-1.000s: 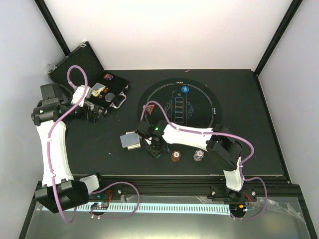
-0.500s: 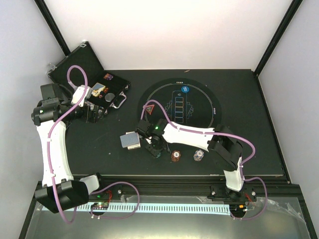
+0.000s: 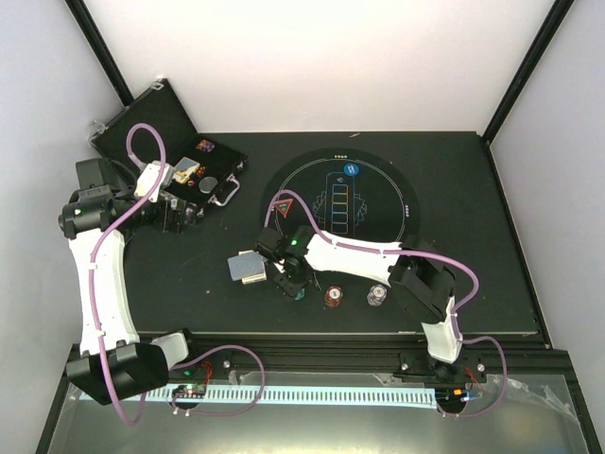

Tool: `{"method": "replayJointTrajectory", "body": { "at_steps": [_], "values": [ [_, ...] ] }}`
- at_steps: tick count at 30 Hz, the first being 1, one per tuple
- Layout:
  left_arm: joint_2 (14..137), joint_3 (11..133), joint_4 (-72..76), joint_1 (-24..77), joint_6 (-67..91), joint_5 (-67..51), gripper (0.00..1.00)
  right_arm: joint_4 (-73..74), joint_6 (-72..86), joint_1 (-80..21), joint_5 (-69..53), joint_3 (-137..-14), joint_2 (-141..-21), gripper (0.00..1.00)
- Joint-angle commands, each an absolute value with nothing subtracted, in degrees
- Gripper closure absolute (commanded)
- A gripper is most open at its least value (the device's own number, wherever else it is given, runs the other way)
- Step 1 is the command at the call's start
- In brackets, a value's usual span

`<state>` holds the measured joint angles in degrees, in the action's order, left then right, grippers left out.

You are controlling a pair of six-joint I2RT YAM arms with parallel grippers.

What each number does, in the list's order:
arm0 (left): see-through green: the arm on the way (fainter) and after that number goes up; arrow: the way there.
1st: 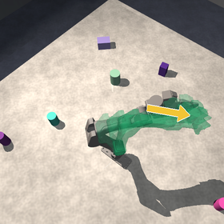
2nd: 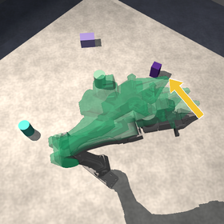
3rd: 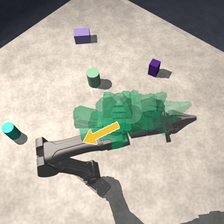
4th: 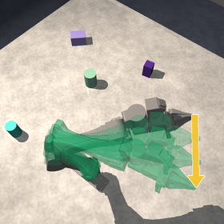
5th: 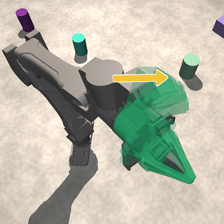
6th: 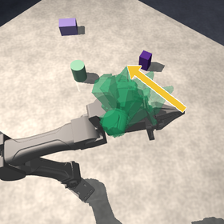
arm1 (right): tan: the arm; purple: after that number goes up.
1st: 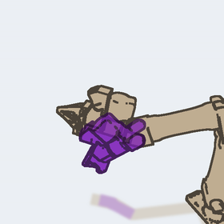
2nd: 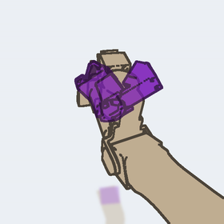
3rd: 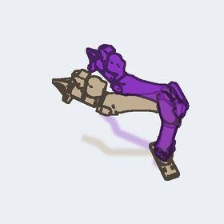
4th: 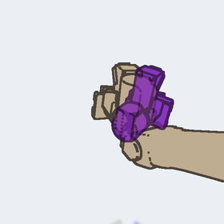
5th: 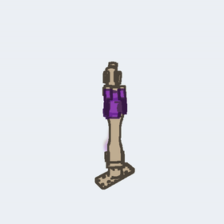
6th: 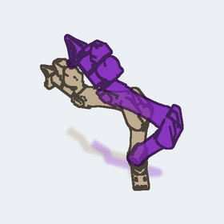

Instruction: Distribute texas hold em gaming equipment

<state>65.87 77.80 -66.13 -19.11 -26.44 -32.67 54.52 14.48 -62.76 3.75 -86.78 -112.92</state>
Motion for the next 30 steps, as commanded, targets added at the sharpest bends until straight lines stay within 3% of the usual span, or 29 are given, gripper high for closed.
{"method": "replayJointTrajectory", "body": {
  "at_steps": [1, 14, 30],
  "values": [
    [65.5, 80.7, -66.0, -20.0, -27.5, -32.2, 0.01, 54.3, 13.8, -63.1, 3.0, -88.5, -114.6, 0.30],
    [65.8, 81.3, -66.3, -21.0, -27.9, -32.4, 0.01, 53.8, 13.6, -63.1, 2.6, -87.4, -115.3, 0.43],
    [66.1, 82.2, -67.1, -22.3, -28.6, -32.9, 0.01, 53.7, 13.4, -63.1, 2.3, -86.7, -115.8, 0.35]
  ]
}}
